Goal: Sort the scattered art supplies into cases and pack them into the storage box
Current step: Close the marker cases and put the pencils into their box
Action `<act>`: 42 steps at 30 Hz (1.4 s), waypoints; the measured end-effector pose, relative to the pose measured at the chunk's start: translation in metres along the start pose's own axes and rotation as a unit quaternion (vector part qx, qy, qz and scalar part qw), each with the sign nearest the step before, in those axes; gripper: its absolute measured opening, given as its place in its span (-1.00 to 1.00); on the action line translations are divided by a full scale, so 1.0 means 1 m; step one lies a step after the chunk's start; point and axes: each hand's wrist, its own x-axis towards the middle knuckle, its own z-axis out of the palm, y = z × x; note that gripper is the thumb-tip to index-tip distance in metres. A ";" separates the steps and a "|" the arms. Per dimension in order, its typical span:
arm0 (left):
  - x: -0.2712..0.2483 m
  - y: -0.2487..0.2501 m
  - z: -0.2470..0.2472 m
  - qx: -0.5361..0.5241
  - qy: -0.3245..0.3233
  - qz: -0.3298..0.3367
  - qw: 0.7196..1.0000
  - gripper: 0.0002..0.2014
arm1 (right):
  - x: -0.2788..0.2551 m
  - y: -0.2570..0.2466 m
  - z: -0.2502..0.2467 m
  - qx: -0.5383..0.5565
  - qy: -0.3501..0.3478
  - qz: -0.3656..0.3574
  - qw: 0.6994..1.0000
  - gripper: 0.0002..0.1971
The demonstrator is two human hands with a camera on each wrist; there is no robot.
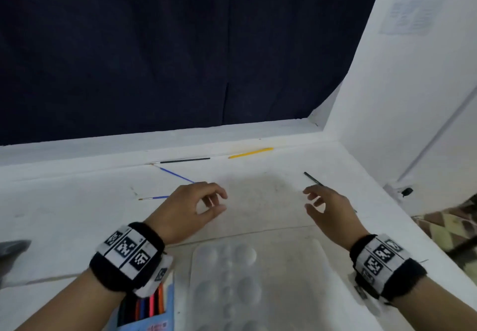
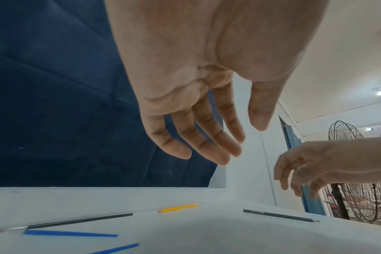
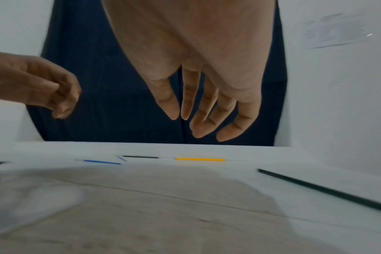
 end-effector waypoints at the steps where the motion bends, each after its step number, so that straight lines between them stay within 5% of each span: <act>1: 0.017 -0.002 0.005 0.008 0.006 -0.005 1.000 -0.88 | 0.007 0.015 -0.005 -0.021 0.002 0.023 1.000 -0.71; 7: 0.126 -0.033 0.053 -0.006 0.075 -0.107 0.991 -0.85 | 0.048 0.081 -0.024 -0.085 -0.070 0.169 0.980 -0.45; 15: 0.224 -0.076 0.090 0.146 0.020 -0.211 0.966 -0.66 | 0.078 0.115 -0.025 -0.128 -0.158 0.180 0.962 -0.56; 22: 0.245 -0.071 0.095 0.318 -0.111 -0.251 0.907 -0.62 | 0.090 0.127 -0.028 -0.138 -0.210 0.189 0.949 -0.86; 31: 0.235 -0.055 0.094 0.404 -0.074 -0.227 0.883 -0.76 | 0.082 0.107 -0.022 -0.072 -0.205 0.176 0.960 -0.96; 36: 0.207 -0.042 0.084 0.344 -0.050 -0.194 0.917 -0.81 | 0.072 0.065 -0.025 0.028 -0.141 0.140 0.980 -0.92; 42: 0.128 -0.007 0.022 0.117 0.136 -0.144 0.973 -0.85 | 0.050 -0.002 -0.021 0.209 -0.055 0.079 0.973 -0.86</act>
